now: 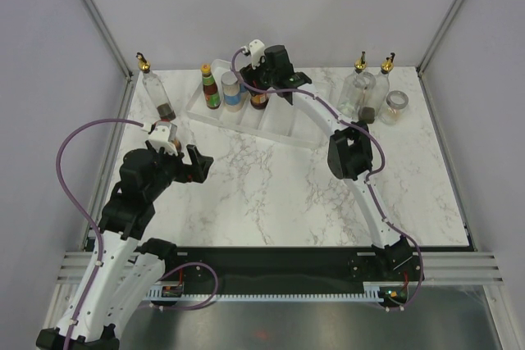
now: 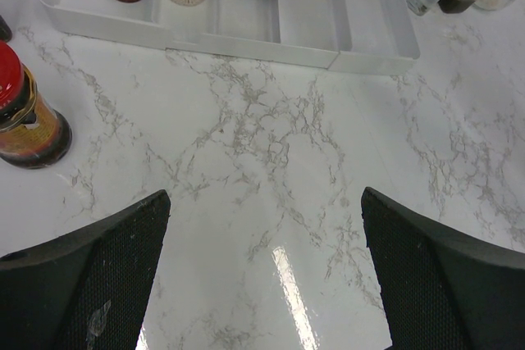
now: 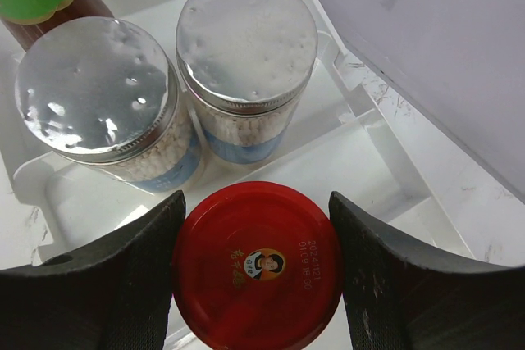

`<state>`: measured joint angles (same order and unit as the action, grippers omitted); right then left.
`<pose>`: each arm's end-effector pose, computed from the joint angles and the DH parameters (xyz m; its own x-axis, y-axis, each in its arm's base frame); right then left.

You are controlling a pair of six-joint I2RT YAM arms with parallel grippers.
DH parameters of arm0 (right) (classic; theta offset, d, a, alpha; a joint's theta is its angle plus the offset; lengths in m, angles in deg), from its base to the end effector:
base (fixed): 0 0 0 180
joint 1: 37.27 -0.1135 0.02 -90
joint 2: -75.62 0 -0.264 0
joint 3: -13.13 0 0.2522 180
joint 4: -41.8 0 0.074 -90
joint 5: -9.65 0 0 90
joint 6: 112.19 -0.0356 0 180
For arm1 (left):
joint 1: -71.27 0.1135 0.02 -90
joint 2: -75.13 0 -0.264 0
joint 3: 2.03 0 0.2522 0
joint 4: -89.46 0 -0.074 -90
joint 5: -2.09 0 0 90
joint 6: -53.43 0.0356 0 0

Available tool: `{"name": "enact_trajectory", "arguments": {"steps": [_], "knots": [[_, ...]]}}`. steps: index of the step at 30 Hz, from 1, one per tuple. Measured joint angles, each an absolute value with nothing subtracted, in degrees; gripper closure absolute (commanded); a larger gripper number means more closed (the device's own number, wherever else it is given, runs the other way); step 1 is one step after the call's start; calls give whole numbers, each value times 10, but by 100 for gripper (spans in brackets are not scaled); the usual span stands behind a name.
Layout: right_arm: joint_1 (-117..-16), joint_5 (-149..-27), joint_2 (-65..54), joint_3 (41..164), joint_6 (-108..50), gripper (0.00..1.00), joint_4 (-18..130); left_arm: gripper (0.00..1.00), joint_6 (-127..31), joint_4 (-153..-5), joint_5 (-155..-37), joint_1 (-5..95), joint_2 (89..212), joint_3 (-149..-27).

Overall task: Organize the condiment bottles
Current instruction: Place the bottle in the storage box.

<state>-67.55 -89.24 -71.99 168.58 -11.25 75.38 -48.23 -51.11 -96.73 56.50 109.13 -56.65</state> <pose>0.5077 0.3028 0.2419 -0.2509 -0.3636 -0.8971 -0.6783 0.7272 -0.1051 0.1345 -0.0411 0.3147 -0.3846 -0.1051 -0.9171 0.3212 0.9162 -0.2397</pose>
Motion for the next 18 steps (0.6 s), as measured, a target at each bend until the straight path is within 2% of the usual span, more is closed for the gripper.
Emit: {"name": "enact_trajectory", "arguments": {"steps": [1, 3, 4, 6, 7, 10, 12, 18], "knots": [[-675, -892, -721, 1686, -112, 75, 750, 0, -482, -511, -967, 565, 1091, -567], [-675, -888, -721, 1685, -111, 64, 747, 0, -482, -511, -965, 565, 1091, -567], [-675, -888, -721, 1683, -110, 53, 744, 0, -482, -511, -964, 565, 1091, -567], [-674, -887, -721, 1678, -110, 37, 734, 0, -482, -511, -964, 565, 1091, -567], [-674, -886, -721, 1675, -110, 24, 729, 0, -482, -511, -963, 565, 1091, -567], [-674, -883, -721, 1669, -108, 6, 713, 0, -482, -511, -959, 565, 1091, -567], [-674, -882, -720, 1668, -105, 2, 699, 0, -481, -511, -957, 565, 1091, -567], [-672, -881, -684, 1642, -104, 2, 693, 0, -478, -511, -955, 565, 1091, -567]]}}
